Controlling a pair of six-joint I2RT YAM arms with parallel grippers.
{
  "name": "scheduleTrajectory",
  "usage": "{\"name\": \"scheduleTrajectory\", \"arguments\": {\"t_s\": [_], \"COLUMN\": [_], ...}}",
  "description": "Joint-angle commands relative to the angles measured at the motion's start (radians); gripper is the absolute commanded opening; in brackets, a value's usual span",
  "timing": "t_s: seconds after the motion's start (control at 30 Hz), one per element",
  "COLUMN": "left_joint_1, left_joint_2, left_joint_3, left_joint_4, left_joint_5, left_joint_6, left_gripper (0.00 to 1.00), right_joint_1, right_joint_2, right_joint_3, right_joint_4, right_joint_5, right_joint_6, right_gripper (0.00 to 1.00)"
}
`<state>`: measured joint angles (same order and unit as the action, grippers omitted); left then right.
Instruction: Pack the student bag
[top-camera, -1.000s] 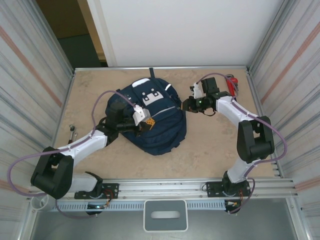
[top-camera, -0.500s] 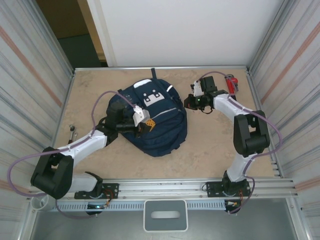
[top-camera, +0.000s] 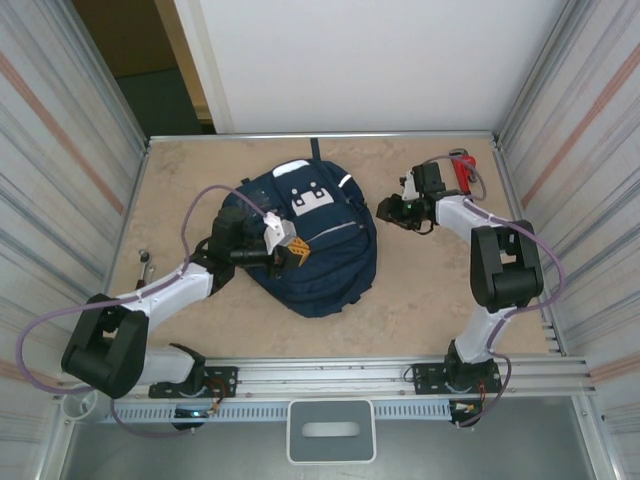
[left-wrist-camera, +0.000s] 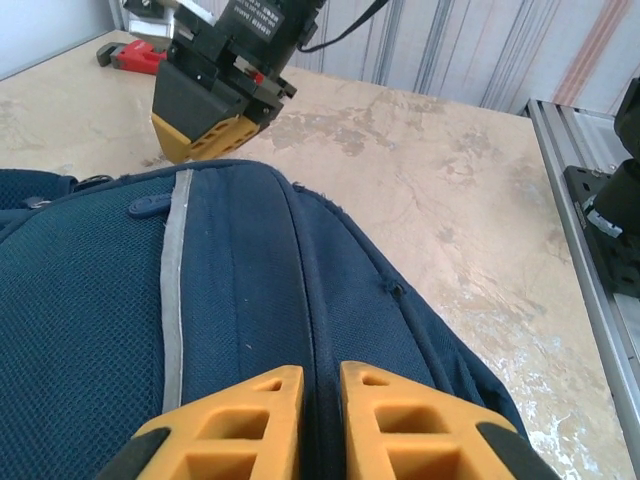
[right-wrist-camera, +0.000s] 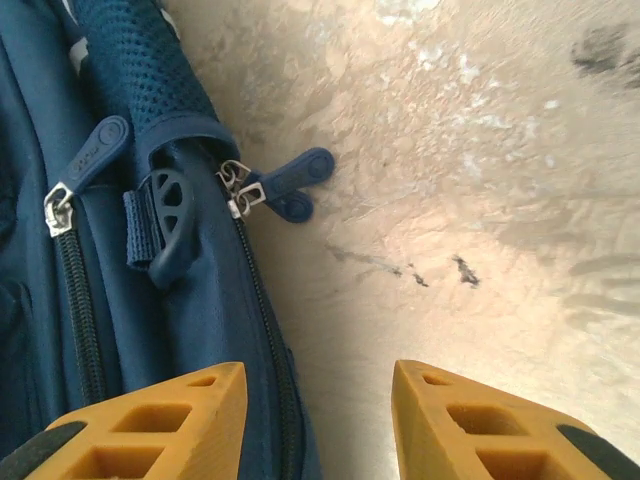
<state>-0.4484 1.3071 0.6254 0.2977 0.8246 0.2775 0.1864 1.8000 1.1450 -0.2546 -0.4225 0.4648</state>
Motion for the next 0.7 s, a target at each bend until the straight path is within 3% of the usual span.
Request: {"name": "scheduleTrajectory", "arguments": {"t_s": [0.0,0.17,0.27,0.4,0.47,0.57,0.67], "left_joint_1": [0.011,0.012,0.013,0.021,0.043,0.12,0.197], "left_joint_2": [0.001,-0.037,-0.094,-0.17,-0.192,-0.215,-0.242], "left_joint_3": [0.019,-0.002,-0.001,0.022,0.026,0.011,-0.027], "left_joint_4": [0.01,-0.027,-0.094,-0.228,-0.28,-0.311,-0.311], "left_joint_5": [-0.091,-0.352,-0.537,-0.732,-0.767,-0.706,-0.609], "left_joint_6": [-0.048,-0.187,-0.302,-0.427,-0.476,-0.556,-0.626], "left_gripper": [0.19,0.3,0.35,0.63,0.71,0.74,0.76], "right_joint_1": [0.044,0.099,0.183,0.331,0.374,0.393,0.394], "right_joint_2": [0.04,-0.01,-0.064,-0.126,-0.17,-0.254,-0.33], "right_joint_3": [-0.017,-0.102,-0.171,-0.191,-0.187,-0.213,-0.258], "right_joint_4": [0.075,0.111,0.162,0.15,0.087,0.025,0.067], "right_joint_5": [-0.115,-0.112,-0.085,0.007,0.133,0.344,0.328], "right_joint_6": [0.065,0.103,0.149,0.139,0.093,0.011,-0.103], "right_gripper": [0.4,0.28,0.24,0.28,0.34,0.4,0.46]}}
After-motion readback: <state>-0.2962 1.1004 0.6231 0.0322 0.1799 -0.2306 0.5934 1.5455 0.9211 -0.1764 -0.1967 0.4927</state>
